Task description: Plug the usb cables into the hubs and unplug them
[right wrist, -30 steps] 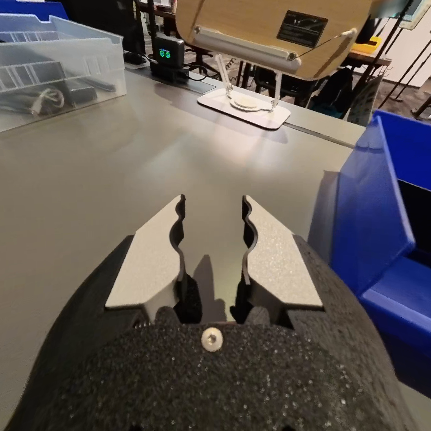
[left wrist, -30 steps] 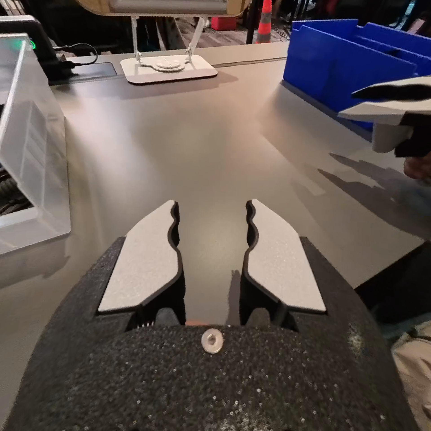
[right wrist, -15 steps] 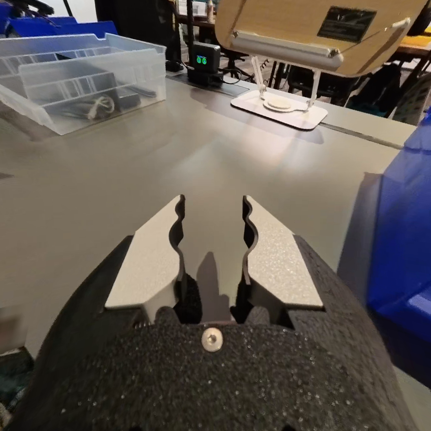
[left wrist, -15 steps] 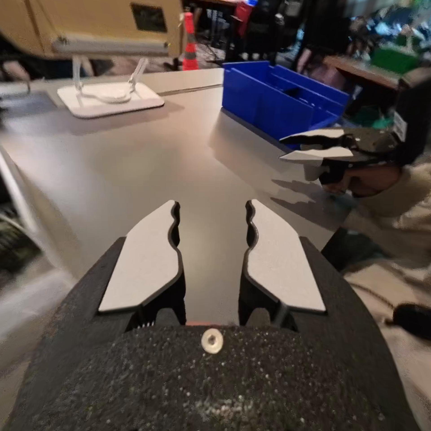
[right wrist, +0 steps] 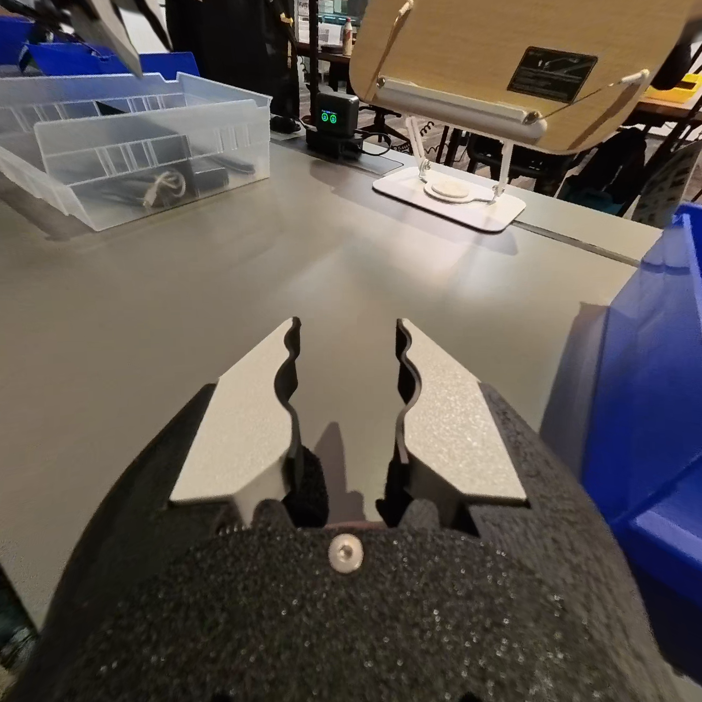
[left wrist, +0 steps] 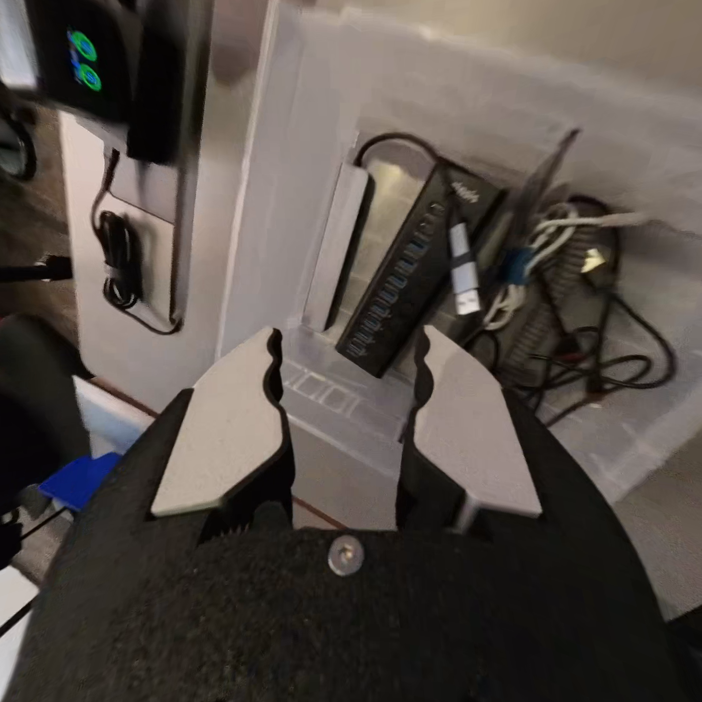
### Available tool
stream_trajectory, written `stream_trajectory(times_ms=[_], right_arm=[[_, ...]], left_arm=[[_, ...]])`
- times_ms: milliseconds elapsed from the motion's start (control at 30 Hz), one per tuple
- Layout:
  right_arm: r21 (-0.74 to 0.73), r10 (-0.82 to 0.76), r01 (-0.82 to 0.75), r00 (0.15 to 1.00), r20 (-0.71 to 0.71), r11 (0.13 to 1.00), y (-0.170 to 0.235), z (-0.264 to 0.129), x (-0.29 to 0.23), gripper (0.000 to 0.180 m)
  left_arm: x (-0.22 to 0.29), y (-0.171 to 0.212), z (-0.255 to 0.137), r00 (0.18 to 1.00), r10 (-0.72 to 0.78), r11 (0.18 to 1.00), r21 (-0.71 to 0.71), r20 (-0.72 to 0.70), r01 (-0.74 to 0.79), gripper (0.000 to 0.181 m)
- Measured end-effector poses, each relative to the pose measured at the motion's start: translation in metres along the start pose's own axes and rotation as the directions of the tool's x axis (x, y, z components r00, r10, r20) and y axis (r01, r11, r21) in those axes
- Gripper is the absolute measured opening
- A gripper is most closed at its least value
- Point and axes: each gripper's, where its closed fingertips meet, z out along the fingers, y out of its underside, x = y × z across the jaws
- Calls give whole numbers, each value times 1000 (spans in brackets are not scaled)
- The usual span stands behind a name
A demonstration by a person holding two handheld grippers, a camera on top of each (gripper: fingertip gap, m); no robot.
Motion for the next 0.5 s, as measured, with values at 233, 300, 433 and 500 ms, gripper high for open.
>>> stream_trajectory(times_ms=[233, 300, 433, 500], right_arm=[[50, 11, -10, 1000, -16, 999, -15, 3, 8, 51], [57, 20, -19, 1000, -12, 998, -15, 3, 10, 51], [46, 7, -7, 1000, -17, 999, -10, 4, 14, 51], [42, 2, -2, 1000, -18, 999, -8, 4, 15, 51]], left_arm=[[20, 6, 60, 938, 191, 963, -130, -291, -236, 60], [24, 10, 69, 921, 212, 948, -159, -328, -275, 60], [35, 25, 86, 888, 227, 917, -218, -400, -333, 62], [42, 32, 92, 872, 253, 900, -229, -419, -371, 60]])
